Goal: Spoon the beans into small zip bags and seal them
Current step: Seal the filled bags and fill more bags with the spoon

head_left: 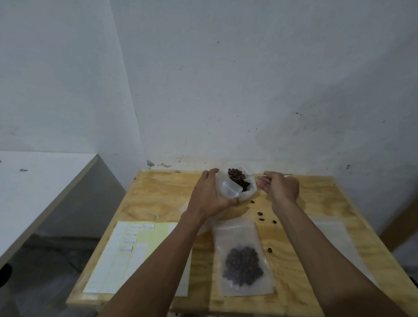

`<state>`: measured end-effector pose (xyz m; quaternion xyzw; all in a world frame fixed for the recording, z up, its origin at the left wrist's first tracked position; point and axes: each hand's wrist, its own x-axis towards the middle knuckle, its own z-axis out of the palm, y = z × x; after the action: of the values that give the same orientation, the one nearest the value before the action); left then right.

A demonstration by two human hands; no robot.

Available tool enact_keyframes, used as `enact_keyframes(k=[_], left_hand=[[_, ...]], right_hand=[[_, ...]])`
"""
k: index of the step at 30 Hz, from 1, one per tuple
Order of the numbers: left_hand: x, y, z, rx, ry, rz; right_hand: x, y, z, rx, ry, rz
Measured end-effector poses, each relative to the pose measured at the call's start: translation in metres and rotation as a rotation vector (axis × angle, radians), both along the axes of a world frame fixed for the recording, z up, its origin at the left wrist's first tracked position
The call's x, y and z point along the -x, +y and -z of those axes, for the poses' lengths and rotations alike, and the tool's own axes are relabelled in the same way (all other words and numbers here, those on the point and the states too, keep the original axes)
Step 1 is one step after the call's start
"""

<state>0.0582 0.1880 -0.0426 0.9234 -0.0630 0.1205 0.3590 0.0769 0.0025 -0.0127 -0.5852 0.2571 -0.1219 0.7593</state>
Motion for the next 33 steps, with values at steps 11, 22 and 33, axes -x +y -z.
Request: enact_keyframes(k=[11,22,33], left_hand=[[-0.001,0.005,-0.013,0.001,-0.086,-0.028],[-0.002,0.007,-0.014,-0.092,-0.167,-0.046],[-0.015,0.001,0.002,-0.098,-0.049,0.009]], right_hand=[[0.015,-0.002,-0.014,0.109,-0.16,-0.111],[0.024,-0.017,-0.007,0.12,-0.319,-0.066],[-0.004,0.001,0.036,0.528,-0.182,-0.038]])
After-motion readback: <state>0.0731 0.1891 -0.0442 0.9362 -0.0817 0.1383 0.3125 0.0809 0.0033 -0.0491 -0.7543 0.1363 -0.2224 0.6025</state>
